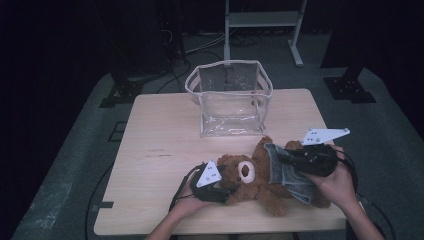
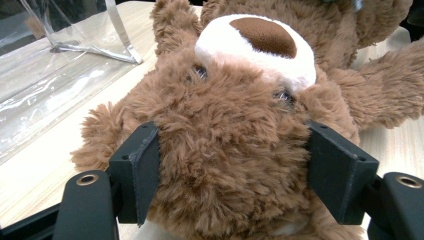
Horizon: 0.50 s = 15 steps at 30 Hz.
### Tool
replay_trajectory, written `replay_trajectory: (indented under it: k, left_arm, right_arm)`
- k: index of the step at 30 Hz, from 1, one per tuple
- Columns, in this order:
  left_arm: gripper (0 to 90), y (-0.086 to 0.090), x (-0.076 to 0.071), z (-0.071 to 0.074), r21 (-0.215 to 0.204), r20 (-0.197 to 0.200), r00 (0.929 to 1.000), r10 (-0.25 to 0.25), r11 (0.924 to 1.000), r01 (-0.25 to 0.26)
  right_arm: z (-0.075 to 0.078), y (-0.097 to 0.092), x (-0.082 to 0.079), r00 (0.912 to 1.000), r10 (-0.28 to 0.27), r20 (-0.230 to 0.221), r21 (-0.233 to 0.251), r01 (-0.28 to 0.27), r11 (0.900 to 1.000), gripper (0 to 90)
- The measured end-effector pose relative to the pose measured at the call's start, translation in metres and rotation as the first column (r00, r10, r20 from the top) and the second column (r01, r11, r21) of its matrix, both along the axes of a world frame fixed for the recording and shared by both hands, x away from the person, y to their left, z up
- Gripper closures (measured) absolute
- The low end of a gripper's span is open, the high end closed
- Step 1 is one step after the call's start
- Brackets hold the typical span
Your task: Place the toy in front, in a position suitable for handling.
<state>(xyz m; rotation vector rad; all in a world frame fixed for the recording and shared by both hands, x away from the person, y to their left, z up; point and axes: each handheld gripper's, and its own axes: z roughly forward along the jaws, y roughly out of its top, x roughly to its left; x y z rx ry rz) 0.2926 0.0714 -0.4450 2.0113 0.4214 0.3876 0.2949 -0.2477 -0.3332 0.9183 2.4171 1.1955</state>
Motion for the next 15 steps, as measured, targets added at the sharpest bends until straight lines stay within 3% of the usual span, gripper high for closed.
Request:
replay_trajectory:
  k: [2, 5, 7, 9, 12, 15]
  left_arm:
    - [27.8, 0.0, 0.0, 0.0, -0.002, 0.002, 1.0, 0.001, 1.0, -0.001]
    - [27.7, 0.0, 0.0, -0.001, -0.004, 0.0, 1.0, 0.003, 1.0, -0.003]
    - [27.7, 0.0, 0.0, -0.001, -0.008, -0.003, 1.0, 0.005, 1.0, -0.005]
    - [27.7, 0.0, 0.001, -0.001, -0.008, -0.006, 1.0, 0.003, 1.0, -0.003]
    - [26.5, 0.0, 0.0, 0.0, -0.004, -0.001, 1.0, -0.003, 1.0, 0.003]
    - [20.9, 0.001, 0.0, 0.004, -0.001, -0.003, 1.0, 0.006, 1.0, -0.006]
  right_arm:
    - [-0.013, -0.002, 0.004, 0.9998, -0.015, -0.012, -0.045, 0.015, 0.9989, 76.4]
    - [-0.032, -0.009, 0.01, 0.9977, -0.028, -0.062, -0.042, 0.025, 0.9988, 76.5]
    - [-0.033, -0.016, 0.011, 0.9966, -0.057, -0.06, -0.033, 0.055, 0.9979, 76.5]
    - [-0.033, -0.022, 0.013, 0.9948, -0.094, -0.04, -0.058, 0.091, 0.9941, 76.5]
    - [-0.038, -0.032, 0.018, 0.9906, -0.097, -0.096, -0.009, 0.097, 0.9953, 76.4]
    - [-0.045, -0.031, 0.018, 0.99, -0.075, -0.12, 0.018, 0.077, 0.9968, 76.4]
